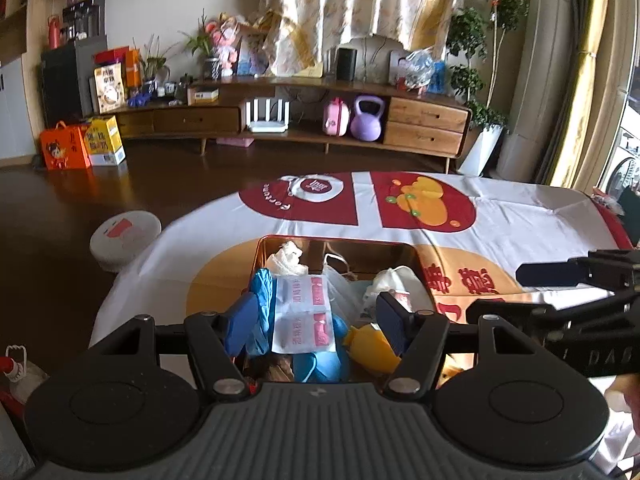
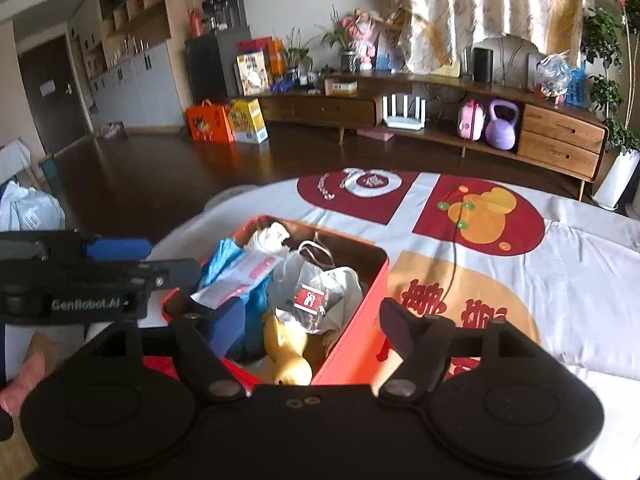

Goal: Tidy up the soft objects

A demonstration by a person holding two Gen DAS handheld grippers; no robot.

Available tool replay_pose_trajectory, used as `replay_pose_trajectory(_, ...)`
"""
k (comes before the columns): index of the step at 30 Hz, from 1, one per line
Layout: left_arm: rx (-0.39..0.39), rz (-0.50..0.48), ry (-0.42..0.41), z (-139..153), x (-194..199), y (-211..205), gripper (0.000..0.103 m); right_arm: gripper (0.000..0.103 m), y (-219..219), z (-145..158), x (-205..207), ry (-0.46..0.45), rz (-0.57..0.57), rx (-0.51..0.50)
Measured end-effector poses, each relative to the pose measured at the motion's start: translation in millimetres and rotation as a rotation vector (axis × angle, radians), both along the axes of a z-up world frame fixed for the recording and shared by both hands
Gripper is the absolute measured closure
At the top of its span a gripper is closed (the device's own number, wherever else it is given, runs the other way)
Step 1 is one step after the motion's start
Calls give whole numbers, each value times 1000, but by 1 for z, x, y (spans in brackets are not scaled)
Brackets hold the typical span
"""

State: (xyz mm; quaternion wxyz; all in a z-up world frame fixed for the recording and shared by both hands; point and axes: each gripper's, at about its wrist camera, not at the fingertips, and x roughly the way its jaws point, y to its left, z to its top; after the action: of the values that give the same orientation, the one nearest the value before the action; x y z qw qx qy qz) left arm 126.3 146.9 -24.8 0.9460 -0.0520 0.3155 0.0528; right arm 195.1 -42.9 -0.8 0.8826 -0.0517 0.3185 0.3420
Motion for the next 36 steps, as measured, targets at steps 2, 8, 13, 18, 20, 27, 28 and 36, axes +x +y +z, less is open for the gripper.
replay_pose_trajectory(2,2,-8,-16,3,-8,-3,29,23,-4,4,-4,-7,-2,14)
replay_pose_trajectory(8,-15,-26,-48,10,-28,-14,28,14,-15,10,-17,-34,-17,45)
replay_pose_trajectory(13,-12,-36,-65,15,-42,-23,24,6,-26,15,-26,-47,-29,81)
replay_pose_trajectory(18,-21,-41,-86,19,-53,-30,21,0,-35,20,-36,-80,-36,100)
replay_pose_trajectory(20,-23,-42,-92,21,-57,-32,19,0,-37,21,-40,-99,-34,97)
replay_pose_trajectory(27,-18,-36,-117,26,-70,-39,5,0,-49,22,-48,-106,-52,115)
replay_pose_trajectory(28,-15,-29,-124,26,-73,-40,3,0,-51,21,-49,-101,-56,120)
replay_pose_trajectory(36,-21,-33,-125,26,-81,-50,2,0,-61,20,-60,-114,-58,124)
